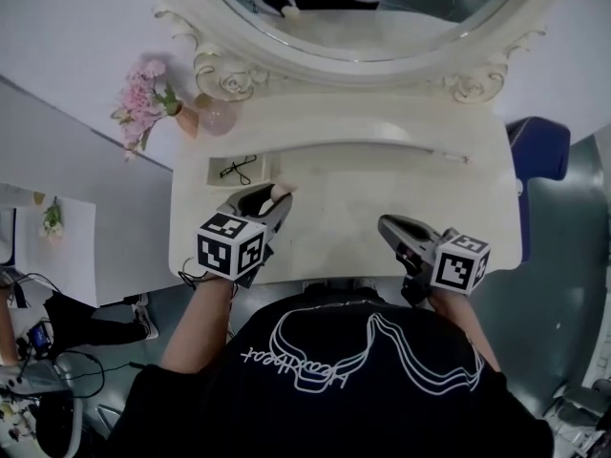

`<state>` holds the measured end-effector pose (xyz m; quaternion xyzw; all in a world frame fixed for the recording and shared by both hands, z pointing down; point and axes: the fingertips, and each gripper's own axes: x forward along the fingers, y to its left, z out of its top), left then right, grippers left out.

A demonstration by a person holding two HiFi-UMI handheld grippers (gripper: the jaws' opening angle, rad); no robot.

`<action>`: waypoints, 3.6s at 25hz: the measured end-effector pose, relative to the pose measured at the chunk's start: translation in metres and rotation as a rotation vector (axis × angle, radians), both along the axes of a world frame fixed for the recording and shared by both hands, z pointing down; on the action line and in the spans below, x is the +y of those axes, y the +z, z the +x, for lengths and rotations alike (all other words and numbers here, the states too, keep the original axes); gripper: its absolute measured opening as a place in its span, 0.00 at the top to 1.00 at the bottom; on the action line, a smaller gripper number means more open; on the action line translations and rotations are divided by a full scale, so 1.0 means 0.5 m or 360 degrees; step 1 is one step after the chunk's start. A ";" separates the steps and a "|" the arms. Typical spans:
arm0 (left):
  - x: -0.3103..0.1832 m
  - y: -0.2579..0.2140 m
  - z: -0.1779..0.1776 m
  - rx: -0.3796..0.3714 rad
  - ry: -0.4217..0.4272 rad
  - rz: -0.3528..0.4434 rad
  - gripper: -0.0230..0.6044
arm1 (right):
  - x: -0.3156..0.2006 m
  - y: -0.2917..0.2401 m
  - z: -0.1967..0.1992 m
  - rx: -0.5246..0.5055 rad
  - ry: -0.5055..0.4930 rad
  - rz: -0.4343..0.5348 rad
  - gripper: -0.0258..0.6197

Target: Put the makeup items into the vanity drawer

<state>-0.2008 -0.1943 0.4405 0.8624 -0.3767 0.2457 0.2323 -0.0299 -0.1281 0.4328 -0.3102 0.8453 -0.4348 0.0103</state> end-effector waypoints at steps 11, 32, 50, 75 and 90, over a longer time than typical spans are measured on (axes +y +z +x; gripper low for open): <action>-0.076 -0.003 -0.156 -0.0321 0.0005 0.0182 0.74 | -0.033 0.011 -0.106 -0.0002 -0.0018 -0.0002 0.94; -0.139 0.093 -0.179 -0.0635 0.0515 0.0138 0.69 | -0.055 0.054 -0.127 0.0022 0.0103 -0.0071 0.94; -0.077 -0.023 -0.175 -0.0206 0.0256 0.0211 0.56 | -0.039 0.009 -0.140 0.0031 -0.0014 0.0040 0.95; 0.259 -0.223 0.106 0.0568 0.0020 0.0222 0.96 | 0.149 -0.224 -0.082 0.0073 -0.0254 0.0761 0.95; 0.328 -0.230 0.148 0.0517 0.0002 0.0253 0.96 | 0.201 -0.210 -0.051 0.0077 -0.0265 0.0729 0.95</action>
